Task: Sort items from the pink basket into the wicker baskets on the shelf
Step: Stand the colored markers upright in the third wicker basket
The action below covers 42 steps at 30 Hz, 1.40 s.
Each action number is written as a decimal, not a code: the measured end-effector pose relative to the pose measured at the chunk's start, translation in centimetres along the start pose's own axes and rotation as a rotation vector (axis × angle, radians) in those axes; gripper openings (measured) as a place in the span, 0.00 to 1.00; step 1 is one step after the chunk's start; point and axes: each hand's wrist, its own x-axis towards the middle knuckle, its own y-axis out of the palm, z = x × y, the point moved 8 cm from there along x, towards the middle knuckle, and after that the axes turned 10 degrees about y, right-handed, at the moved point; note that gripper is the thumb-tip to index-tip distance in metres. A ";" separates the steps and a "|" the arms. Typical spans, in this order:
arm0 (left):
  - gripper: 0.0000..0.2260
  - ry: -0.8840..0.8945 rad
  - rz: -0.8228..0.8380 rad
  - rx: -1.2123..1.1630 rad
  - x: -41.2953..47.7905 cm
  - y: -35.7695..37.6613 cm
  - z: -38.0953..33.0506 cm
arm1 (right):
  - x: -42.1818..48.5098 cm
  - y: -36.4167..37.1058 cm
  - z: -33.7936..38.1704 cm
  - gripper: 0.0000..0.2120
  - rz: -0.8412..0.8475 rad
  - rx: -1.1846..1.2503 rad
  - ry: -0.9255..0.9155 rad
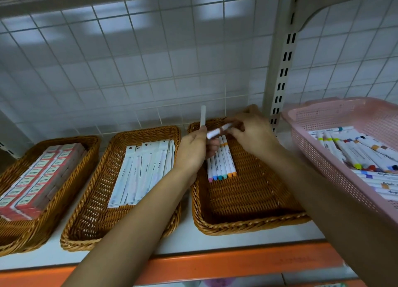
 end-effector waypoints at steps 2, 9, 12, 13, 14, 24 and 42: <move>0.17 0.025 -0.005 0.068 0.2 -0.1 0.0 | 0.3 0.3 -1.1 0.12 0.044 0.016 0.099; 0.13 0.112 0.088 0.263 0.4 0.3 0.1 | -0.8 4.0 -3.9 0.06 0.359 -0.091 0.381; 0.15 0.177 0.098 0.328 0.4 0.4 0.0 | -1.2 4.7 -3.7 0.09 0.391 -0.174 0.376; 0.16 0.205 0.100 0.338 0.4 0.4 -0.1 | -1.2 5.1 -3.6 0.08 0.407 -0.190 0.364; 0.15 0.228 0.107 0.338 0.4 0.4 -0.2 | -1.3 5.2 -3.5 0.07 0.413 -0.197 0.353; 0.04 0.167 0.094 0.337 0.6 0.3 -0.2 | -1.5 3.7 -2.4 0.10 0.395 0.291 0.339; 0.07 0.738 0.041 0.626 -0.4 1.3 -6.2 | -0.8 -1.7 -0.3 0.10 0.032 0.112 0.130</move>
